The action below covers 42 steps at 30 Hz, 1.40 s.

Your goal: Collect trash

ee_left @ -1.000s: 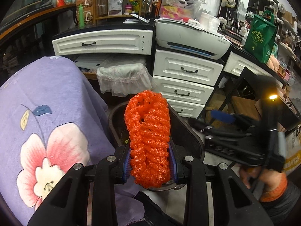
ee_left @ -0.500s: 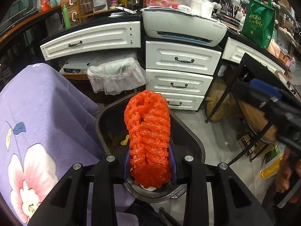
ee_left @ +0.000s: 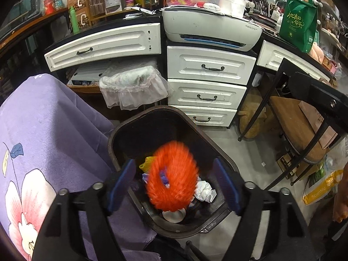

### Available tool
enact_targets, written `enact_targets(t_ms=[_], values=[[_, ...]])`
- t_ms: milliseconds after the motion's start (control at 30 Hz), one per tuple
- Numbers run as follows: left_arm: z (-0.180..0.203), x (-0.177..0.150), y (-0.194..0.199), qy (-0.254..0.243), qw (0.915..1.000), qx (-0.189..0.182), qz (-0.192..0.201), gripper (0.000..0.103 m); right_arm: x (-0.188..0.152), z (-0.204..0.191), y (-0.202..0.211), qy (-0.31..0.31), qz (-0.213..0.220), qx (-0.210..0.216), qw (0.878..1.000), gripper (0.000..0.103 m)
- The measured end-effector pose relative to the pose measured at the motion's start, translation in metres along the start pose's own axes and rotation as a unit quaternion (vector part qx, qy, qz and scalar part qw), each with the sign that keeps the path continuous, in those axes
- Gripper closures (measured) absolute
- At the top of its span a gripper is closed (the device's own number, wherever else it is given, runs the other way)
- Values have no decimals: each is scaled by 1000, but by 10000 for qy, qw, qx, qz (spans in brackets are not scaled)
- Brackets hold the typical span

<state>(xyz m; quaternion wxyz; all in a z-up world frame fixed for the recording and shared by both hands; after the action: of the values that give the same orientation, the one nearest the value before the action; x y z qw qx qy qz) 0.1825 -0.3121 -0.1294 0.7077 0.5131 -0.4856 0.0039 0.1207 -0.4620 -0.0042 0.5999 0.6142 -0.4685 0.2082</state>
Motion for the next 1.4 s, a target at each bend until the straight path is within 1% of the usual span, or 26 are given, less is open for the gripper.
enact_targets(t_ms=[33,67,133,233,333,400,467,600,733,900,1000,1067,1233,1300,1367,1400], values=[[0,0,2,-5,10000,-2,33,20,0,-1,1,2,14,3,10000,23],[0,0,5,-6,10000,-5,73,18,1,-2,2,6,38,3,10000,19],[-1,-1,15,17,9998,-13,179,13,2,-4,6,10,133,-11,9999,16],[-5,-2,30,83,9993,-3,358,8,5,-8,9,18,189,-11,9998,16],[-13,-3,49,170,9982,17,578,6,7,-12,15,-43,291,-24,9996,13],[-20,-5,64,250,9969,65,740,6,8,-15,21,-113,399,-45,9991,11],[-26,-5,77,355,9956,80,866,6,9,-19,26,-150,494,-94,9986,7],[-36,-6,106,501,9912,162,1214,6,11,-31,35,-186,593,-33,9981,6],[-41,-8,130,472,9871,353,1487,6,9,-49,41,-84,551,32,9984,6],[-47,-14,158,477,9818,468,1780,6,3,-76,53,-5,553,208,9983,6],[-49,-21,171,387,9798,615,1861,5,1,-95,59,0,587,267,9979,6],[-56,-25,179,426,9787,721,1876,5,-3,-110,62,87,568,304,9979,6],[-77,-43,203,772,9725,773,2056,5,-18,-140,79,220,637,429,9968,6],[-85,-49,214,901,9695,924,2084,6,-24,-151,88,280,673,486,9962,6],[-89,-54,224,890,9674,1123,2089,5,-31,-163,102,354,750,593,9948,6],[-91,-57,231,855,9649,1266,2138,5,-34,-167,108,369,822,611,9941,6]])
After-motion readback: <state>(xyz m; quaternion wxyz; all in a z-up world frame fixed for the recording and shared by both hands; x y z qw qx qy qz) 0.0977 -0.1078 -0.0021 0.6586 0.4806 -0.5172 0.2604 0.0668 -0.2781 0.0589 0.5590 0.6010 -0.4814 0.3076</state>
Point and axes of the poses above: each gripper's, at about its wrist camera, not at the fingertips, and y roughly against the way its jaws point, z to its right, x to its top, the point moved 1 cm from there along -y, roughly the way its jaws point, and after that the axes turned 6 degrees about z, right-handed, at the moved point
